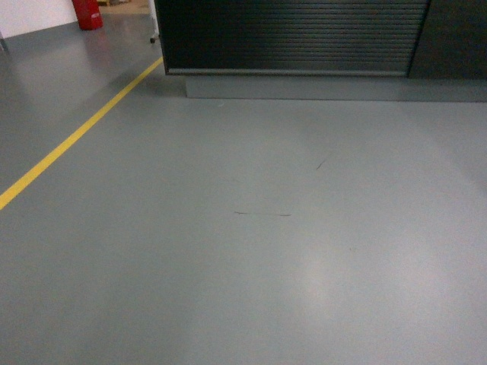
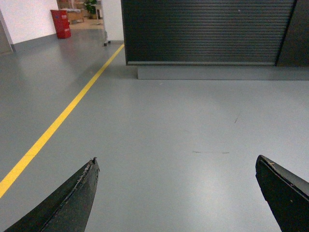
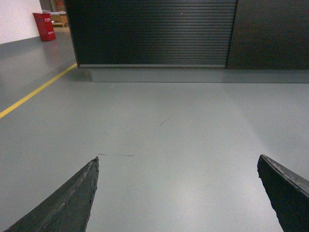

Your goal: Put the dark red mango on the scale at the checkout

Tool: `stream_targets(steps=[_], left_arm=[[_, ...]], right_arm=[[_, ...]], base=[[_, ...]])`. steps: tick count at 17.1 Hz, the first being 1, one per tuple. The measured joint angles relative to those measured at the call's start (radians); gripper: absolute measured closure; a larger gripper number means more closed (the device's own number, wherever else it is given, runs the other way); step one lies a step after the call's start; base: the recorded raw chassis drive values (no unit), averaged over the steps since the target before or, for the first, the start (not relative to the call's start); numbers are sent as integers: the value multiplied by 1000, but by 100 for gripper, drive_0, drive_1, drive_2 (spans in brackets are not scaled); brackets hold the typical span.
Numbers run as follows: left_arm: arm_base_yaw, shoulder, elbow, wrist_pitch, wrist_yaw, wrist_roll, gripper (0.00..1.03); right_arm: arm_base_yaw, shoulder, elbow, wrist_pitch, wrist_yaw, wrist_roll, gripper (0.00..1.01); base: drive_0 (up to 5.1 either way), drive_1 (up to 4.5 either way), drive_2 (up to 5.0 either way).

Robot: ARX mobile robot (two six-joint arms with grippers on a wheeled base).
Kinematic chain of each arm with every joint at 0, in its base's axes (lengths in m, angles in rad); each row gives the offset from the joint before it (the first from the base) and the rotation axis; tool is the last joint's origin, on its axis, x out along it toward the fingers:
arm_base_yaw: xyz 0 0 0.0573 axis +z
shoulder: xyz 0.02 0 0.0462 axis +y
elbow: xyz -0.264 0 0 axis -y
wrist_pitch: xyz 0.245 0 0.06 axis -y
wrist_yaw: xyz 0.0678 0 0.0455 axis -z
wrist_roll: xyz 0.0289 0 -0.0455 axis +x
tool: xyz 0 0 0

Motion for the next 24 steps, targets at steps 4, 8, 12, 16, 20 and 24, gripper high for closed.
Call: stream_targets(steps=[4, 8, 12, 16, 20, 24], left_arm=[[0, 0, 0, 0, 0, 0, 5], [0, 0, 0, 0, 0, 0, 5], [0, 0, 0, 0, 0, 0, 5], [0, 0, 0, 0, 0, 0, 5], [0, 0, 0, 0, 0, 0, 5], [0, 0, 0, 0, 0, 0, 5]], right_arm=[[0, 0, 0, 0, 0, 0, 3], [0, 0, 0, 0, 0, 0, 3], [0, 0, 0, 0, 0, 0, 3], [0, 0, 0, 0, 0, 0, 3], [0, 0, 0, 0, 0, 0, 3], [0, 0, 0, 0, 0, 0, 3]], base=[[0, 0, 0], [0, 0, 0], [0, 0, 0], [0, 0, 0], [0, 0, 0], [0, 0, 0]])
